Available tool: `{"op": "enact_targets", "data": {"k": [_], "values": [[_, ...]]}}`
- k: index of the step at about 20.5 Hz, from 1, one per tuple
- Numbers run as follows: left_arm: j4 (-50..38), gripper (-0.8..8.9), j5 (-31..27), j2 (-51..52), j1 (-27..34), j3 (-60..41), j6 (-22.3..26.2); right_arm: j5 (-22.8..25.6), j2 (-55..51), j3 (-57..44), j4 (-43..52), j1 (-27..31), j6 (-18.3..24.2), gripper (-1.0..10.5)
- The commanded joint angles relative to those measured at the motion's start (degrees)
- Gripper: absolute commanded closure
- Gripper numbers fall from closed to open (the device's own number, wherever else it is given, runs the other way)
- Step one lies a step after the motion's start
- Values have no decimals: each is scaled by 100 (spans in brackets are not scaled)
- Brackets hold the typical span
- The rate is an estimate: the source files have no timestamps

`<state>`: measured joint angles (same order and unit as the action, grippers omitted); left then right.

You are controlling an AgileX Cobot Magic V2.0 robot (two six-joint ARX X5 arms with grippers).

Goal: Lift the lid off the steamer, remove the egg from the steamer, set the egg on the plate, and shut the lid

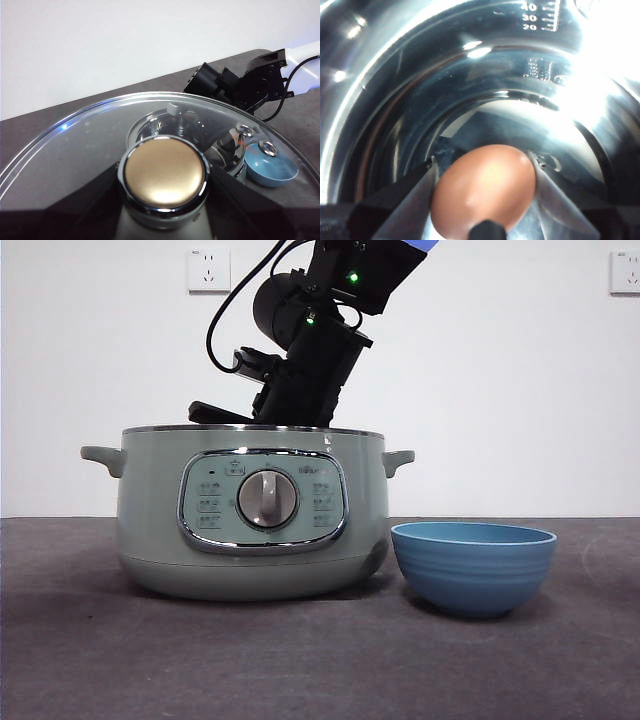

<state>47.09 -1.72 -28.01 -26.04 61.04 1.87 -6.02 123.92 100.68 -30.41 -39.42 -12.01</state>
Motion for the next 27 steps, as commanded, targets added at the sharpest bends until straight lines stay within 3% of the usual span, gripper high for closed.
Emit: {"op": "enact_targets", "data": {"k": [1,3,9,16,20,24,27], "values": [[-284,822,11,59,-11,33,-15,0,170,-15,-50,-13,4,892],[-284,822,9,59,-11,33,-15,0,170,-15,-33,-13,20,968],[-284,822,2,59,-11,33,-15,2,28,-9,170,-13,50,963],[-289,822,-15,59,-11,33,-17,42,-914,-4,131,-11,168,963],[-286,822,-13,57,-11,33,-17,162,-1827,-4,-782,-11,533,963],[-289,822,-9,57,-11,31,-15,1091,-2763,-4,-1794,57,953,964],[-289,822,15,57,-11,31,-15,1091,-3407,-7,-2664,365,1047,964]]}}
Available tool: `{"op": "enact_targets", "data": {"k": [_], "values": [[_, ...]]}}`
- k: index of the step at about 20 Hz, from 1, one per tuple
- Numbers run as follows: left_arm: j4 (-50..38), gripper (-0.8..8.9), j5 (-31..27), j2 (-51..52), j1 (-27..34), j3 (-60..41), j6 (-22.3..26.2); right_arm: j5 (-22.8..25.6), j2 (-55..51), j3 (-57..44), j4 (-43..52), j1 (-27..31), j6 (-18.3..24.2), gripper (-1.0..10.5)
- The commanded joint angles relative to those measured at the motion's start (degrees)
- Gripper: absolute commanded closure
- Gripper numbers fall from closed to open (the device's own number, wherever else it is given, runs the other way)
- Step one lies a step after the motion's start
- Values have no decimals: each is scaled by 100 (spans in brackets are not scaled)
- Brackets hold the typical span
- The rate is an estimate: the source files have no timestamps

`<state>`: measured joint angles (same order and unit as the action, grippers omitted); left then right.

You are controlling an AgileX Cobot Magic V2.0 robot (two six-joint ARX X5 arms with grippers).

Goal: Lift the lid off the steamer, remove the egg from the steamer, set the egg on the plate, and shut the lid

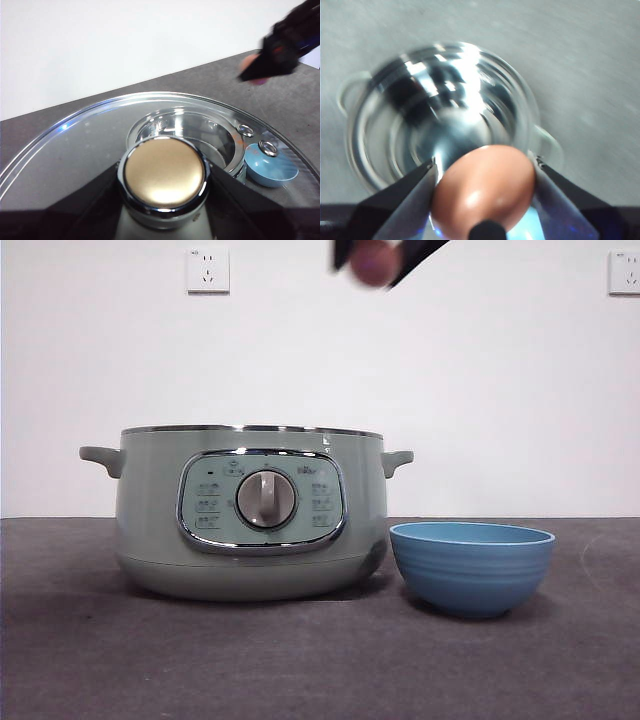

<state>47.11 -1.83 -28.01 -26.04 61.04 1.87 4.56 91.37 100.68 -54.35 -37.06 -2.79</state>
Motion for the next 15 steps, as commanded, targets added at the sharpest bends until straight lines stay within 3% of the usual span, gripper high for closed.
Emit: {"op": "enact_targets", "data": {"k": [1,4,6,8,15], "values": [[-291,822,42,57,-11,33,-17,31,-295,-7,-509,245,142,964],[-291,822,42,50,-11,33,-17,-17,-527,-120,-1189,625,286,964],[-293,822,42,39,-11,31,-20,-376,-636,-518,-1180,881,345,964],[-295,822,42,39,-11,31,-28,-813,-706,-1163,-754,1102,348,964],[-297,822,42,-42,-13,31,-33,-1368,-686,-3674,1508,1169,240,964]]}}
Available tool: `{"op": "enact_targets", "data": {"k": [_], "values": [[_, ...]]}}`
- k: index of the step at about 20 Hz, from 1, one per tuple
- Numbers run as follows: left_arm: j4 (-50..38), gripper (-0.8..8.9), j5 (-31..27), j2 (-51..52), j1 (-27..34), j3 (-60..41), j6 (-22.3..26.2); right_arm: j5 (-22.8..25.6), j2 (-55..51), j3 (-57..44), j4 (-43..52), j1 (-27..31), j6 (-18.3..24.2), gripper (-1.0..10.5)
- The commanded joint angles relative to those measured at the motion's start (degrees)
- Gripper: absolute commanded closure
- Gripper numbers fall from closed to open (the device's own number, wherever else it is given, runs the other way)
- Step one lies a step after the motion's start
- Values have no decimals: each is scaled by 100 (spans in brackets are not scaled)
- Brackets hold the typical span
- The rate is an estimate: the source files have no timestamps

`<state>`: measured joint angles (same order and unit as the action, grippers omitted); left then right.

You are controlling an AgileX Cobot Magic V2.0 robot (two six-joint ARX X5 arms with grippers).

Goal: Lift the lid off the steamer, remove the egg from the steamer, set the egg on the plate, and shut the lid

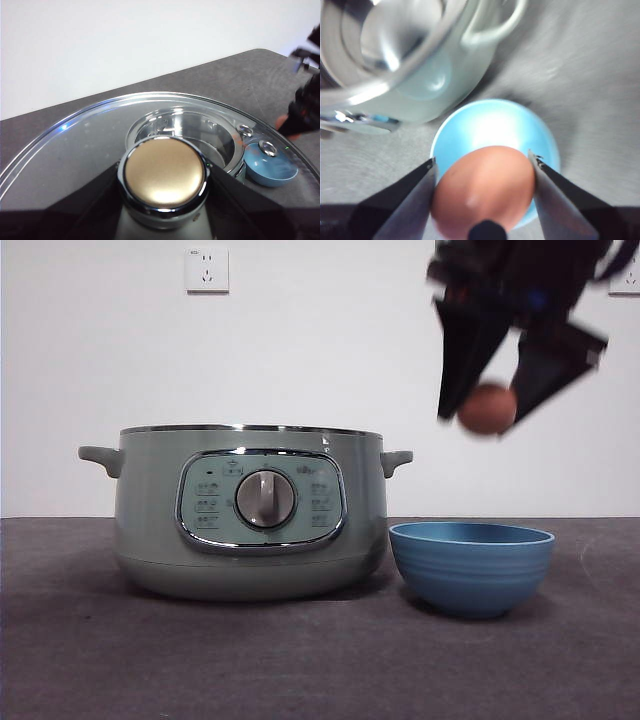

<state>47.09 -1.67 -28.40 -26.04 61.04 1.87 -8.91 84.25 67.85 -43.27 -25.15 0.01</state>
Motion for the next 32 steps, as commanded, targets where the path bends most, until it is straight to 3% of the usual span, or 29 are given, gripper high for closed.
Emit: {"op": "enact_targets", "data": {"k": [1,5,9,22,24,28,32], "values": [[-297,822,31,-55,-13,31,-33,-20,61,-647,697,-48,-52,963],[-299,822,50,-234,-13,31,-31,-20,170,-1338,1622,-48,-50,964],[-446,822,50,-295,-13,31,-33,-24,507,-1386,1998,-52,-31,963],[-588,822,55,-297,-13,31,-33,-17,1178,-1386,2236,-278,114,962],[-588,822,68,-297,-13,31,-33,-15,1178,-1386,2240,-302,114,893],[-592,822,70,-297,-13,31,-35,-20,1176,-1386,2221,-354,96,538],[-739,822,127,-518,-13,31,-33,-17,1032,-1333,2247,-466,96,529]]}}
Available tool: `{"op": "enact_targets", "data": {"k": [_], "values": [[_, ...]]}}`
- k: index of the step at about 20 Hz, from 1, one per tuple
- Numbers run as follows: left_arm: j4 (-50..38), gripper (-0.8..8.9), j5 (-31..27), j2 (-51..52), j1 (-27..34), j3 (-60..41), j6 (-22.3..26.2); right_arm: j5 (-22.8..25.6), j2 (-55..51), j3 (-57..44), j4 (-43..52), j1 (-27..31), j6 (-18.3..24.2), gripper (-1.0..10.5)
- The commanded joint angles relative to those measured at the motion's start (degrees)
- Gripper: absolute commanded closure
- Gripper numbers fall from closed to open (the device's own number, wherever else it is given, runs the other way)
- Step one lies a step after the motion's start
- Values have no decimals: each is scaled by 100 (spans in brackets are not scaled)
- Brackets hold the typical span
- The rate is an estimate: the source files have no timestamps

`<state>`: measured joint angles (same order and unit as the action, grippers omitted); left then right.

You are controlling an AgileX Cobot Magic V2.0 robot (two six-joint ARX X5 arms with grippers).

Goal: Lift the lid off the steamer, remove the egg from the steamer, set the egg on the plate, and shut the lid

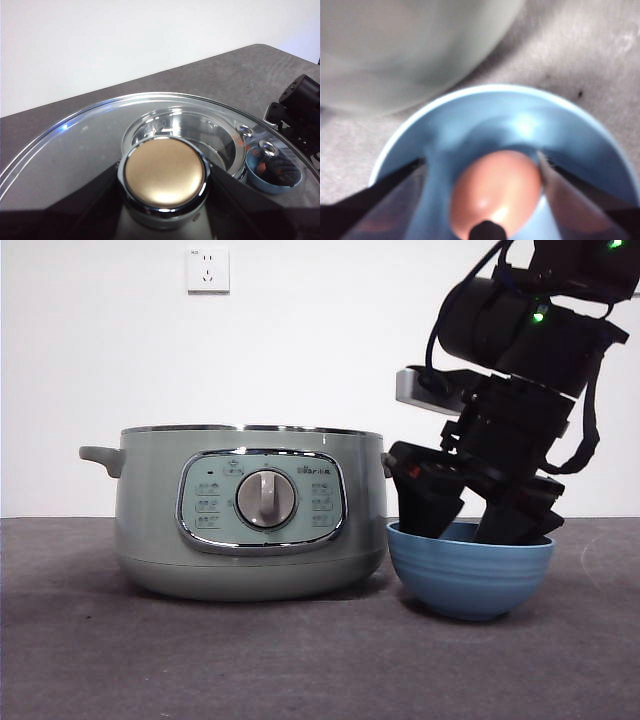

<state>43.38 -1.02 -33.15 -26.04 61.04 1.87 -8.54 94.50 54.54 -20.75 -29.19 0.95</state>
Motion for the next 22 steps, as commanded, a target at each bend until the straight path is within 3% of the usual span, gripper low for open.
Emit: {"op": "enact_targets", "data": {"k": [1,5,10,17,22], "values": [[-413,822,186,-157,-13,31,-33,-55,-72,15,-2,-61,0,529],[-994,822,315,-693,-24,33,-28,-33,-778,17,-105,-72,0,529],[-2024,822,636,-1847,-26,33,-13,-26,-2706,17,-271,-72,-24,530],[-3530,822,866,-3497,-28,33,-13,-11,-5178,17,-785,-72,-468,531],[-4157,822,866,-4291,-66,31,-9,-11,-6024,17,-907,-72,-695,532]]}}
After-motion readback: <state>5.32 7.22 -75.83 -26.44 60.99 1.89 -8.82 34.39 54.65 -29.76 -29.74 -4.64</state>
